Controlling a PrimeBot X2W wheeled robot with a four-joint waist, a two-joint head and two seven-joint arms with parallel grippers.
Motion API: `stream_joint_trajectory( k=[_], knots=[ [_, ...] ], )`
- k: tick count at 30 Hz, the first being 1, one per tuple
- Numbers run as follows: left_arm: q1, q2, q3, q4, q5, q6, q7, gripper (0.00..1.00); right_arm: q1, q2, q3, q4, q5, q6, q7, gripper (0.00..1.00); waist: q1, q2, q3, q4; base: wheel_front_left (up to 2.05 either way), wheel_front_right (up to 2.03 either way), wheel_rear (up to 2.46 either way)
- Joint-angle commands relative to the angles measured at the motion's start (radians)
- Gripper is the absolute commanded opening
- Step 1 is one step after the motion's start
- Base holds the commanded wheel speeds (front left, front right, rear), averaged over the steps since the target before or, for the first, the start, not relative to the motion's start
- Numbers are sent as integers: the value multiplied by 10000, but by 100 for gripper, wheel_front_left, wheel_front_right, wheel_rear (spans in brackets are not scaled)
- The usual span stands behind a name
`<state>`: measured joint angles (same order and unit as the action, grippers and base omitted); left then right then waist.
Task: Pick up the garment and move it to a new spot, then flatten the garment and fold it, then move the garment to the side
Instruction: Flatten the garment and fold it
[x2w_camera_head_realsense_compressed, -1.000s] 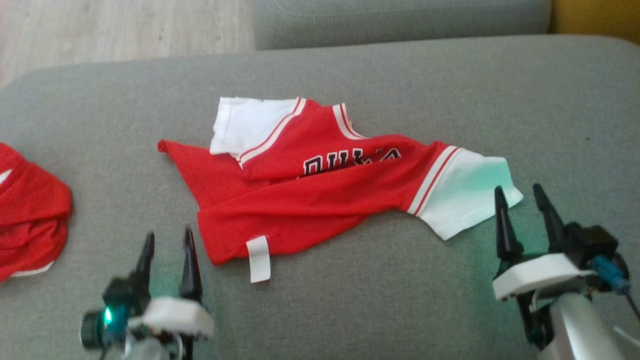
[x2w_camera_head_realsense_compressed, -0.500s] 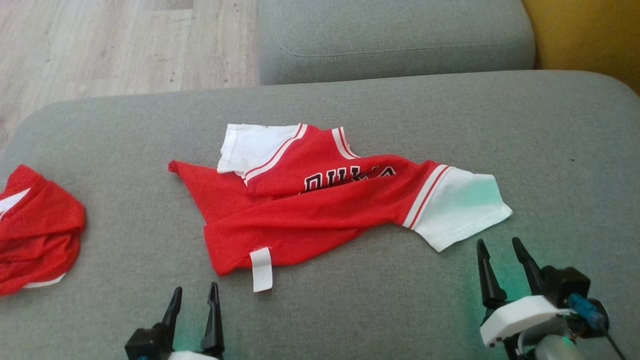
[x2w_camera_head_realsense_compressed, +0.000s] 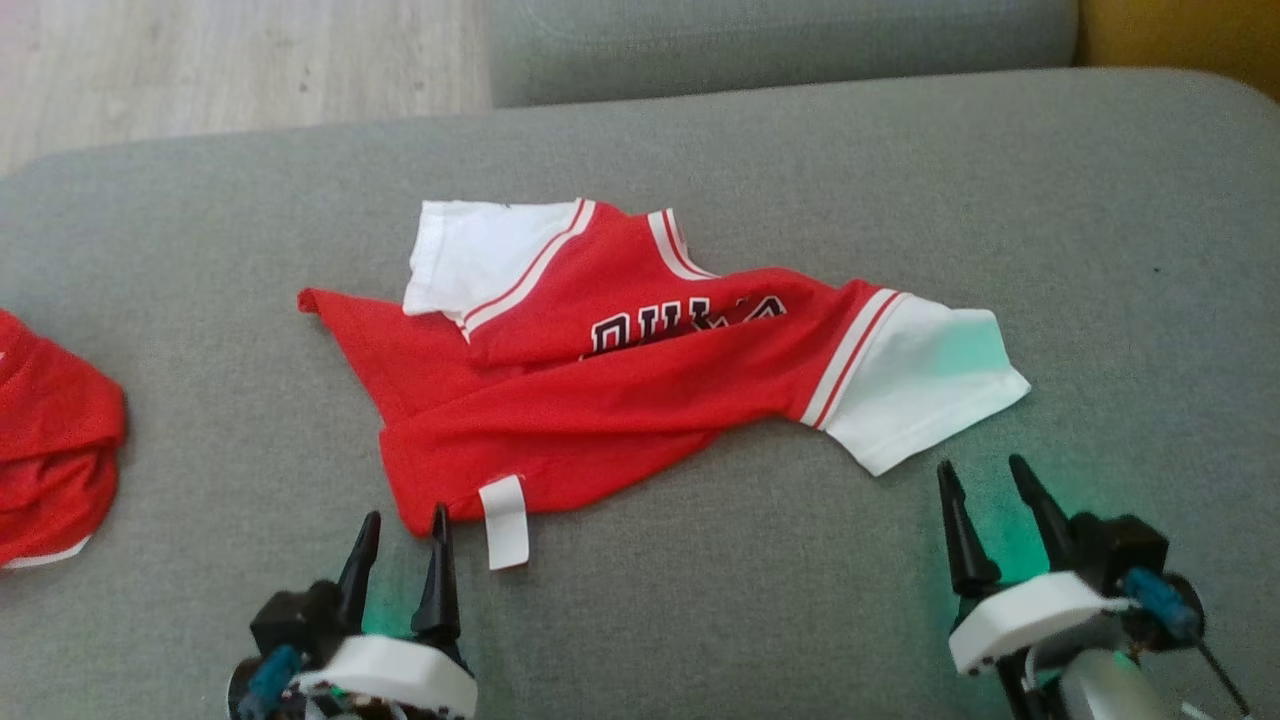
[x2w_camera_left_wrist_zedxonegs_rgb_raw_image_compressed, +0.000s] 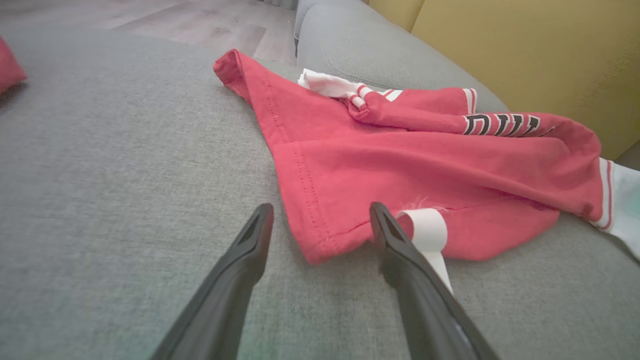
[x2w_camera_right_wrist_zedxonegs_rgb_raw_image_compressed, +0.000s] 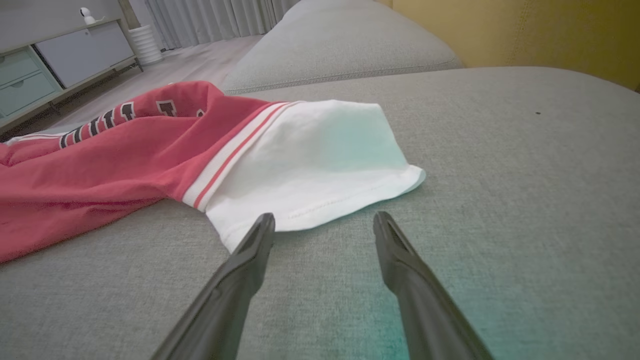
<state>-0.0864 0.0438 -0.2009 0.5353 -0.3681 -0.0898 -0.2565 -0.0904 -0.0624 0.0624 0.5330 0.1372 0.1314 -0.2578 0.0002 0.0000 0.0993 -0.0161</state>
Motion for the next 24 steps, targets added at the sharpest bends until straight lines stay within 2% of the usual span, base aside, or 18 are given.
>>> stream_joint_trajectory(
  k=[1,12,19,20,21,22,23,24],
  knots=[
    [-349,65,198,-129,-127,-68,-53,100,-499,-158,280,-314,60,-7,-40,100,-2,0,220,-91,0,0,0],
    [-891,64,27,596,-614,-209,-53,100,-802,-373,351,-361,129,-7,-40,100,-2,0,646,-237,0,0,0],
    [-1069,64,-270,1224,-1020,-11,-53,100,-924,-405,376,-345,166,-7,-40,100,-2,0,672,-296,0,0,0],
    [-1085,64,-254,1187,-1061,-2,-53,96,-927,-413,366,-349,173,-7,-40,100,-2,0,673,-290,0,0,0],
    [-1101,64,-169,1000,-997,35,-53,41,-933,-431,327,-361,195,-7,-40,100,-2,0,679,-267,0,0,0],
    [-1098,64,-93,851,-955,58,-53,16,-933,-438,301,-367,208,-7,-40,100,-2,0,679,-247,0,0,0],
    [-1081,64,-20,674,-886,70,-53,0,-928,-442,273,-367,222,-7,-40,100,-2,0,668,-224,0,0,0],
    [-1037,64,25,544,-844,70,-53,0,-921,-444,243,-364,233,-7,-40,100,-2,0,652,-192,0,0,0]
  ],
)
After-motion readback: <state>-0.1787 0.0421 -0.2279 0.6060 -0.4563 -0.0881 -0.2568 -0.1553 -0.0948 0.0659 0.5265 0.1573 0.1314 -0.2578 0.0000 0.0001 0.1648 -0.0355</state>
